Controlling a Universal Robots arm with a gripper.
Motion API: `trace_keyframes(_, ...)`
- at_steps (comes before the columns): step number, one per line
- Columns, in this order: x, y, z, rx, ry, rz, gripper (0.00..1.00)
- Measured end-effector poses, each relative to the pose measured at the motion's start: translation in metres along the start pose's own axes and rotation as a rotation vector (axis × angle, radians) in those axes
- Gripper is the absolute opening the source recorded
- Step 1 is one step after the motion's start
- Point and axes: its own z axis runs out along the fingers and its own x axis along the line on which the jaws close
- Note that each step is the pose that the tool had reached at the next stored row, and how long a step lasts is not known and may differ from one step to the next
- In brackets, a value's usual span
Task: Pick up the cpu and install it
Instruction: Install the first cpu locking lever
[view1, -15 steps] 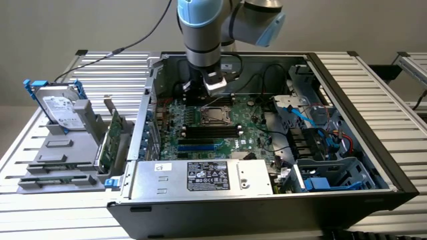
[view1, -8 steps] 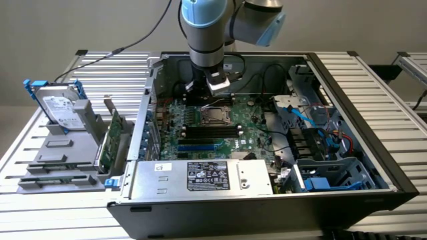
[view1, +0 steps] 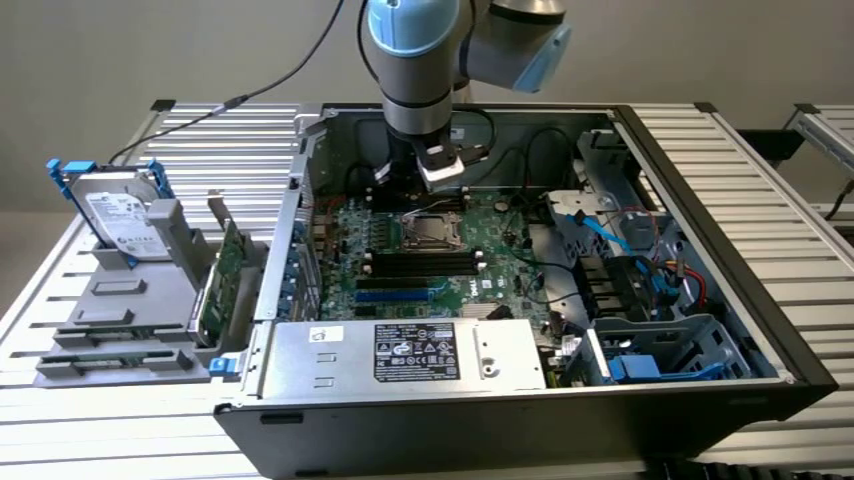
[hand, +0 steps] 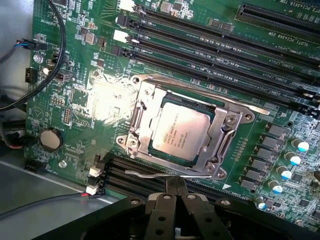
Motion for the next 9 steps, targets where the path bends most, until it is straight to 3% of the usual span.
trace_keyframes(9, 0.0033, 0.002, 0.0025, 0.0, 0.0, 0.0, 0.11)
